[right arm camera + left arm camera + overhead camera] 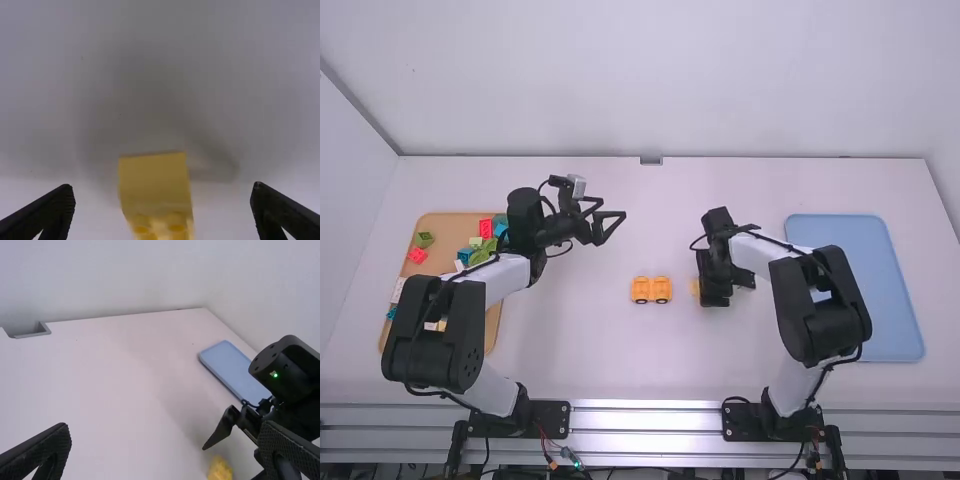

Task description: Assemble lego blocks to make yellow taxi

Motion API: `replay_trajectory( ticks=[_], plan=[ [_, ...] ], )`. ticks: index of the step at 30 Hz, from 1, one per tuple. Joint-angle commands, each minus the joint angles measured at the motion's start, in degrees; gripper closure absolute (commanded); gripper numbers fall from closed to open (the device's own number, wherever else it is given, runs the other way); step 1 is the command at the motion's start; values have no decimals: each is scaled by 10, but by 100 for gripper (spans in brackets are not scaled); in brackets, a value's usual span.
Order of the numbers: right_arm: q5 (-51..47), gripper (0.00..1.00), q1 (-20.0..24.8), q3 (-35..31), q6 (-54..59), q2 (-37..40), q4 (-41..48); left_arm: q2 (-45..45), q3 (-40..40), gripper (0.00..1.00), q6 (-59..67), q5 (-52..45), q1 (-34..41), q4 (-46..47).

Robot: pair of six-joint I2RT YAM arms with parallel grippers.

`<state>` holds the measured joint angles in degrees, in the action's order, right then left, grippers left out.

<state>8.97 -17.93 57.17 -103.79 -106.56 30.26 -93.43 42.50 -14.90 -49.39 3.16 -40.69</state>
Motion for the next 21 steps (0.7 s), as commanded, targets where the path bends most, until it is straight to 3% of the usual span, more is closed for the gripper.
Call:
replay_trajectory(
  ticks=[1, 7, 8, 10, 14, 16, 21],
  plan=[
    [4, 8, 9, 21, 38, -5, 13, -2, 9, 1, 8, -5, -1, -1],
    [49, 7, 33, 117, 211, -5, 114, -2, 9, 1, 8, -5, -1, 0],
    [70, 2, 41, 151, 292, -5, 145, -2, 9, 1, 9, -5, -1, 0],
    [80, 1, 49, 182, 405, -5, 172, -2, 9, 1, 9, -5, -1, 2],
    [130, 1, 72, 260, 748, -5, 191, -2, 9, 1, 19, -5, -1, 10],
    [137, 1, 76, 277, 842, -5, 202, -2, 9, 1, 19, -5, -4, 13],
    [9, 1, 95, 295, 1145, -5, 183, -2, 9, 1, 16, -3, -6, 30]
  ],
)
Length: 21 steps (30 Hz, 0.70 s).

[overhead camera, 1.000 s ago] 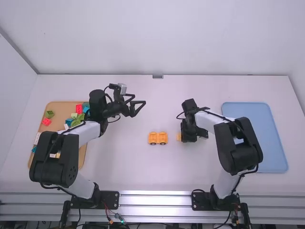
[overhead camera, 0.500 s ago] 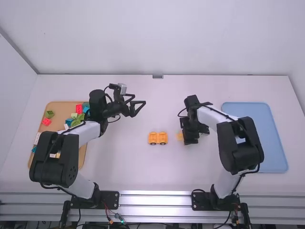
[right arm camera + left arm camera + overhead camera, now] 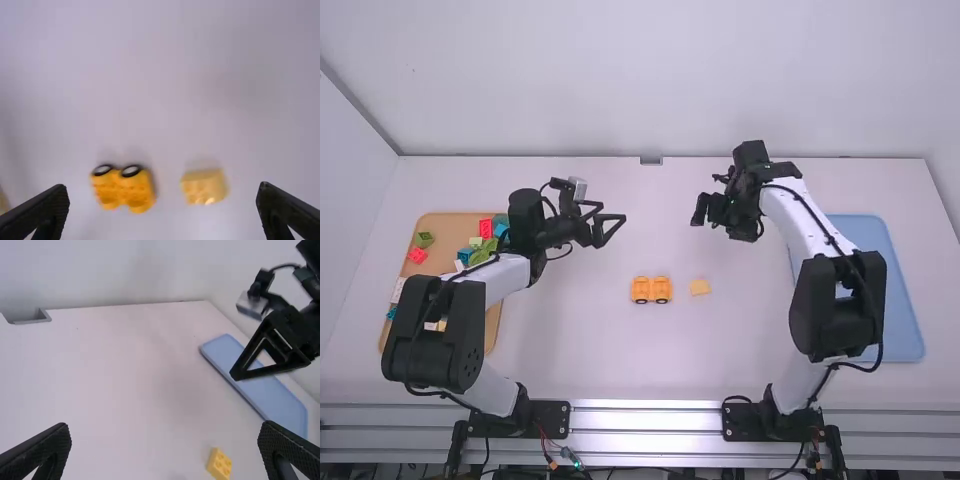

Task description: Assemble lego blocks to make yellow taxi

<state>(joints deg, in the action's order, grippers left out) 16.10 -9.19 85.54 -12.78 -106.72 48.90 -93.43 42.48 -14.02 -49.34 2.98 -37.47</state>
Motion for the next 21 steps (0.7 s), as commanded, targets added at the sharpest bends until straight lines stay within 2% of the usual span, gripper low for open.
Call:
replay_trajectory(
  ticks=[1, 4, 7, 8, 9, 11, 13, 14, 16, 21],
  plan=[
    [-114, 1, 12, 9, 304, -4, -25, -2, 10, 1, 4, 11, -5, 6],
    [-179, 1, 23, 6, 386, -4, -37, -2, 10, 1, 0, 47, 0, 28],
    [-138, 1, 28, 7, 449, -4, -61, -2, 10, 1, 7, 52, 0, 46],
    [-73, 1, 28, 7, 506, -4, -63, -2, 10, 1, 38, 35, 0, 54],
    [-63, 1, 28, 7, 514, -4, -63, -2, 10, 1, 50, 28, 0, 55],
    [90, 1, 31, 6, 666, -4, -37, -2, 10, 1, 141, -44, 0, 60],
    [226, 2, 43, 6, 840, -3, 23, -2, 10, 1, 252, -130, 0, 74],
    [226, 2, 43, 6, 840, -3, 23, -2, 10, 1, 252, -130, 0, 74],
    [350, 1, 65, 6, 1015, -1, 116, -2, 10, 1, 371, -210, 0, 110],
    [416, 2, 99, -9, 1147, -1, 185, -2, 10, 1, 522, -256, 0, 188]
  ],
)
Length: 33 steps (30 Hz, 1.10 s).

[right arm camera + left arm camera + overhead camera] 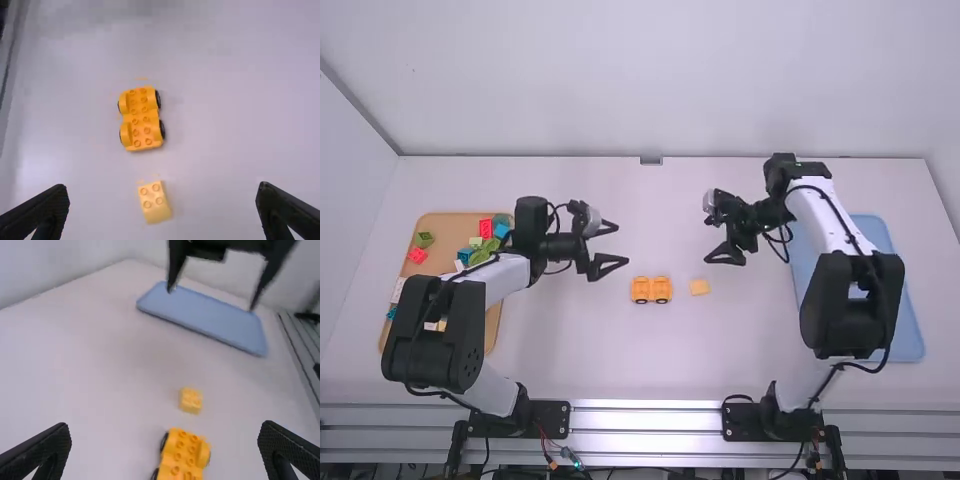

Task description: Assemble lego blocks to make yellow taxi

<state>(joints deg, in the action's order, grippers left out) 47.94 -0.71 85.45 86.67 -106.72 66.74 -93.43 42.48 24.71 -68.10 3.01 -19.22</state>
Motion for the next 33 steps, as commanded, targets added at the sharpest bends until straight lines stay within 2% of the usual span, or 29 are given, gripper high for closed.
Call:
replay_trajectory(
  ticks=[1, 7, 12, 15, 19, 26, 29, 33],
  plan=[
    [101, 1, 21, -21, 158, -1, 8, -2, 10, 1, 185, -69, 3, 33],
    [106, 1, 30, -75, 143, -1, -24, -2, 10, 1, 307, -31, 44, 101],
    [81, 1, 27, -112, 143, -1, -78, -2, 10, 1, 309, 41, 87, 108],
    [63, 1, 10, -156, 136, -1, -142, -2, 10, 1, 309, 79, 113, 113],
    [54, 1, 3, -205, 136, -1, -199, -2, 10, 1, 304, 89, 124, 113],
    [65, 3, 20, -300, 136, -1, -311, -2, 10, 1, 303, 91, 124, 118],
    [78, 3, 29, -313, 137, -10, -325, -2, 10, 1, 302, 90, 124, 118],
    [75, 3, 34, -304, 97, -59, -361, -2, 10, 1, 302, 90, 124, 117]
  ],
)
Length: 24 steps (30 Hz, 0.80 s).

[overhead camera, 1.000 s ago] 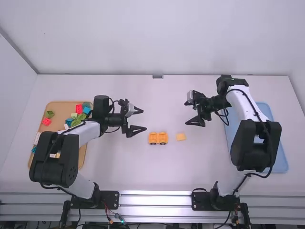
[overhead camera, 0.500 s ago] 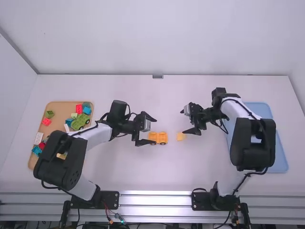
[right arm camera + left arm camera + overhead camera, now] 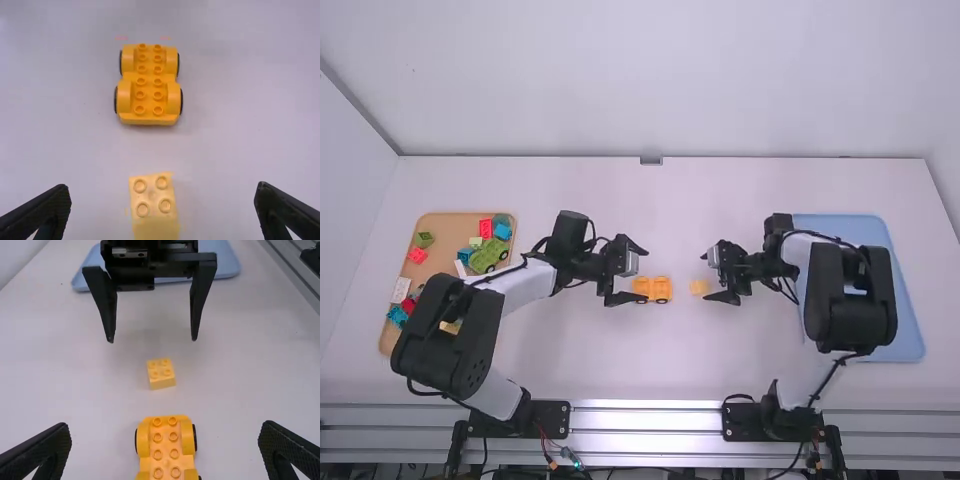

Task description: Assemble lego blocks to make yellow taxi

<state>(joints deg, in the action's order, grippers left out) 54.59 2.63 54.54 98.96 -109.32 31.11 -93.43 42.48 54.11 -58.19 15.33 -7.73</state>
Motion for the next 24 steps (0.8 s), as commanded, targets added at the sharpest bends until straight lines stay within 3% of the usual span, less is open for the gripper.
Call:
replay_trajectory(
  ticks=[1, 4, 6, 8, 9, 10, 15, 24],
  plan=[
    [8, 3, -2, 11, -38, -48, -10, -2, 10, 1, 8, -9, 1, 2],
    [16, 3, -4, 40, -18, -94, 11, -2, 10, 1, 8, -9, 0, 3],
    [20, 9, -1, 56, 28, -112, 44, -2, 10, 1, 8, -9, -3, 3],
    [21, 21, 1, 66, 97, -123, 84, -2, 10, 1, 8, -8, -3, 4],
    [21, 21, 1, 66, 97, -123, 84, -2, 10, 1, 8, -8, -3, 4],
    [20, 32, -2, 66, 118, -127, 87, -2, 10, 1, 8, -7, 0, 4],
    [-5, 44, -4, 63, 115, -132, 79, -2, 10, 1, 8, -8, 1, 4],
    [-6, 60, -22, 16, -28, -132, -70, -2, 10, 1, 8, -9, 0, 4]
  ],
)
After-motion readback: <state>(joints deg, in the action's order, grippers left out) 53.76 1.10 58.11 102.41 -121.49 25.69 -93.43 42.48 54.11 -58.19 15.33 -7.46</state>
